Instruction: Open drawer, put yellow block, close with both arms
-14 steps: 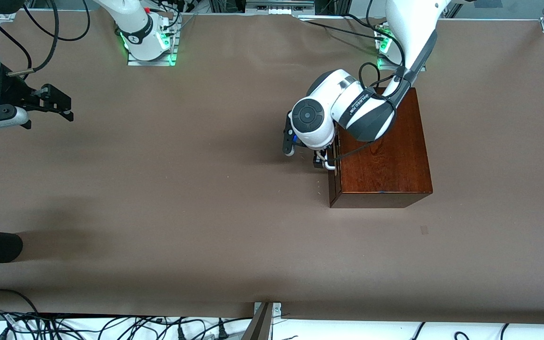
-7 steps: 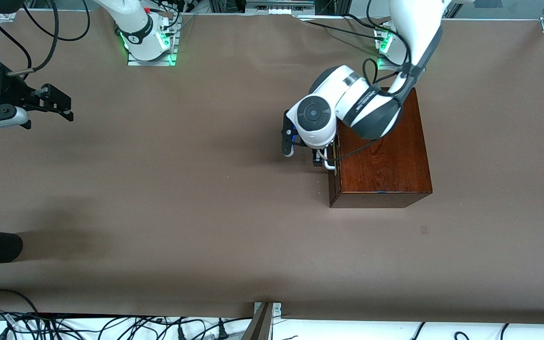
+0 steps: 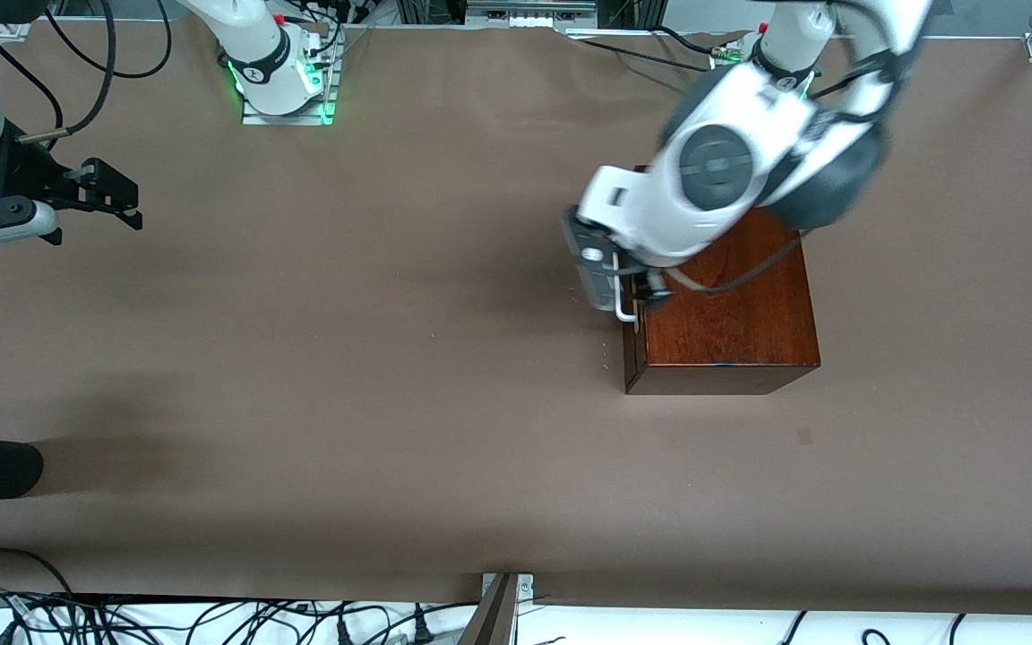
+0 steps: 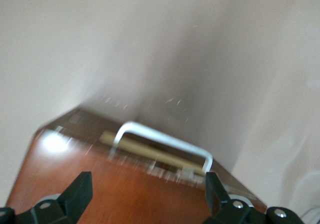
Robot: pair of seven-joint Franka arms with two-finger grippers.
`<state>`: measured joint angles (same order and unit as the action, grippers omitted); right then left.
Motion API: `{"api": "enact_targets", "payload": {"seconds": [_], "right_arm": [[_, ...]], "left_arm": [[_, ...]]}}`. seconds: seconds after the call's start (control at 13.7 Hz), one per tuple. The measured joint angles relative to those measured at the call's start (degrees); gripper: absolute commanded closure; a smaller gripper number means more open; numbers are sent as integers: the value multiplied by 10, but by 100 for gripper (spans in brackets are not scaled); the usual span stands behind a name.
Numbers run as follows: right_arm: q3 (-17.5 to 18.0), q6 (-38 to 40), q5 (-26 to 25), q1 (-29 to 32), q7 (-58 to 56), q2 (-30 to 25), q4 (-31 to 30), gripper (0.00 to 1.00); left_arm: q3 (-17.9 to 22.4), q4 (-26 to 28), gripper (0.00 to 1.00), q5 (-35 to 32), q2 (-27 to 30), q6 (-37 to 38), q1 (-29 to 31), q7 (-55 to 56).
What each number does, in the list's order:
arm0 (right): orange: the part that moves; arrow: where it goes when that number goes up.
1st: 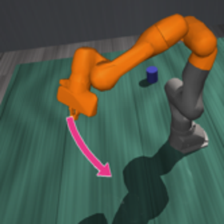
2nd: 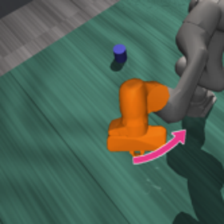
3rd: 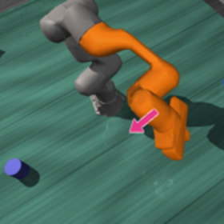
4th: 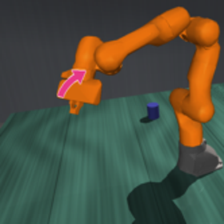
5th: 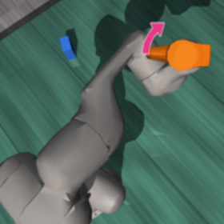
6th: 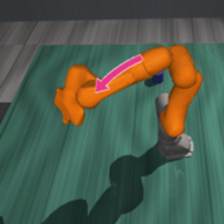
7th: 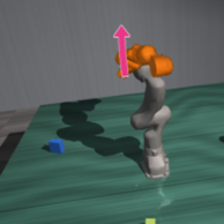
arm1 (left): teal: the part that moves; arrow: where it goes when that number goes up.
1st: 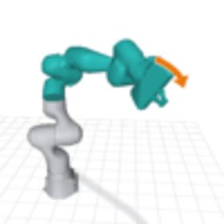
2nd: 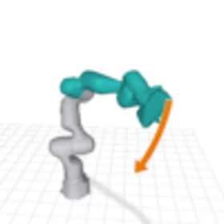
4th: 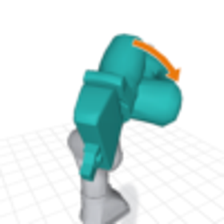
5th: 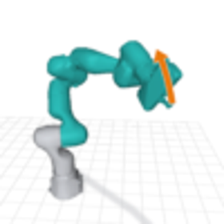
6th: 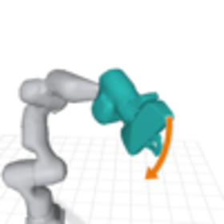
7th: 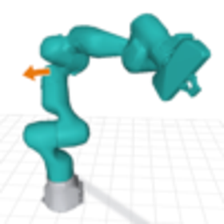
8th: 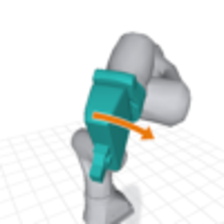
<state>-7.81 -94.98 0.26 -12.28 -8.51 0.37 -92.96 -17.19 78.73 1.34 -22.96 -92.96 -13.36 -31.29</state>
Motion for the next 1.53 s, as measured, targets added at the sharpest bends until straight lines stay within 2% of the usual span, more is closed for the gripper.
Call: {"api": "enact_targets", "payload": {"seconds": [0.29,0.51,0.8,0.95,1.09,1.31,1.53], "right_arm": [[1,-1,0,0,0,0,1,0],[1,-1,0,0,0,0,1,0],[1,-1,0,0,0,0,1,0],[1,-1,0,0,0,0,2,0],[1,-1,0,0,0,0,2,0],[1,-1,0,0,0,0,2,0],[1,-1,0,0,0,0,2,0]], "left_arm": [[8,-1,0,-5,55,93,101,104],[17,0,0,-34,74,111,154,138],[80,18,0,-52,127,79,153,265],[100,77,0,-51,177,28,144,383],[107,132,0,-45,219,3,140,450],[130,162,0,-7,235,4,137,431],[148,168,0,-3,233,4,128,397]]}}
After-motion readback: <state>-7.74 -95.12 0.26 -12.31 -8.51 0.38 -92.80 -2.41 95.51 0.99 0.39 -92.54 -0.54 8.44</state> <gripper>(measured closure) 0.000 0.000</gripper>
